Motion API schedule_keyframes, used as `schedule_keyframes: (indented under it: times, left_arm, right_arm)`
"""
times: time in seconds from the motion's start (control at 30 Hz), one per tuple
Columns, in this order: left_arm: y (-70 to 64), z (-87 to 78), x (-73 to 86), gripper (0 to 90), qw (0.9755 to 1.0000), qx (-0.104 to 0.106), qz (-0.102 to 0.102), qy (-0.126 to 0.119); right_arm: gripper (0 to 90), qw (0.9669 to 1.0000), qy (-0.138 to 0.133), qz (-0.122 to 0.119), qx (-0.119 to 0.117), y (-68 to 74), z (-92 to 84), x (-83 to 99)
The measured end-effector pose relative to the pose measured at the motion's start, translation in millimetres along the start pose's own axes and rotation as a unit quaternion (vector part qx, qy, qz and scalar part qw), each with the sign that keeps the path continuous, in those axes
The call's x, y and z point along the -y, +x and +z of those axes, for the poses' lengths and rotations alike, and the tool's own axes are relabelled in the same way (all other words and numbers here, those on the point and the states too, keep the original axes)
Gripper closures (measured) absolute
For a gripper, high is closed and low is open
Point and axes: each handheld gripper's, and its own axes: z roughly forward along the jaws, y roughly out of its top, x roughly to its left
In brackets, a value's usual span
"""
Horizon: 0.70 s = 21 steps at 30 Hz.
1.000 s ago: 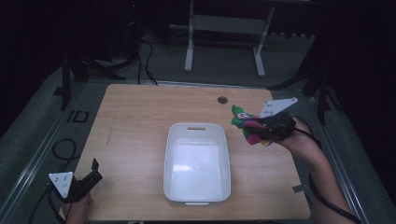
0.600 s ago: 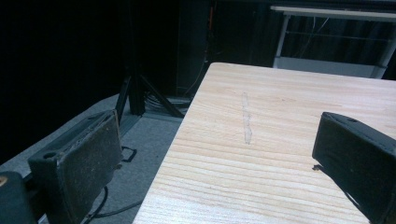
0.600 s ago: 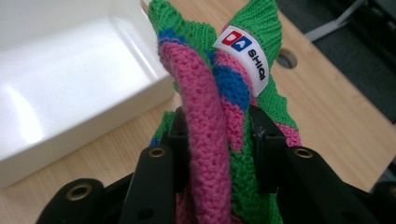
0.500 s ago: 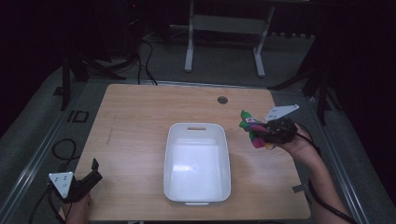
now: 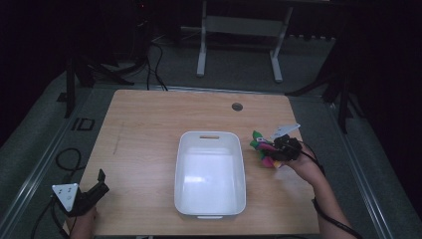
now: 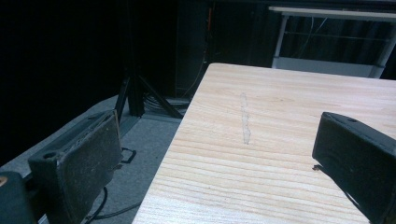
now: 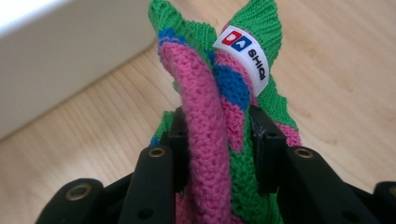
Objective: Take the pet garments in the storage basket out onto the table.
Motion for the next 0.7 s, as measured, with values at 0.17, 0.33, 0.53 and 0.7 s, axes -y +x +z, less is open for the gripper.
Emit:
schedule_keyframes:
  times: [0.17, 0.33, 0.53, 0.7]
  left_arm:
    - [-0.3, -0.2, 0.1, 1.9, 1.0000, 0.000, 0.001, -0.002]
    - [-0.3, 0.1, 0.0, 1.9, 1.0000, 0.000, 0.001, -0.001]
    - [-0.4, -0.1, 0.1, 1.9, 1.0000, 0.001, 0.002, -0.001]
    - [-0.2, -0.1, 0.1, 1.9, 1.0000, 0.001, 0.001, -0.001]
  right_arm:
    - [66.6, 0.9998, 0.013, 0.016, -0.001, -1.2, 18.8, 10.8]
    - [66.0, 0.9993, 0.026, 0.025, -0.006, 0.1, 35.7, 19.9]
    - [62.2, 0.9989, 0.018, 0.044, -0.003, 1.8, 46.0, 24.4]
    - [49.2, 0.9989, 0.023, 0.040, -0.003, 3.7, 42.2, 18.7]
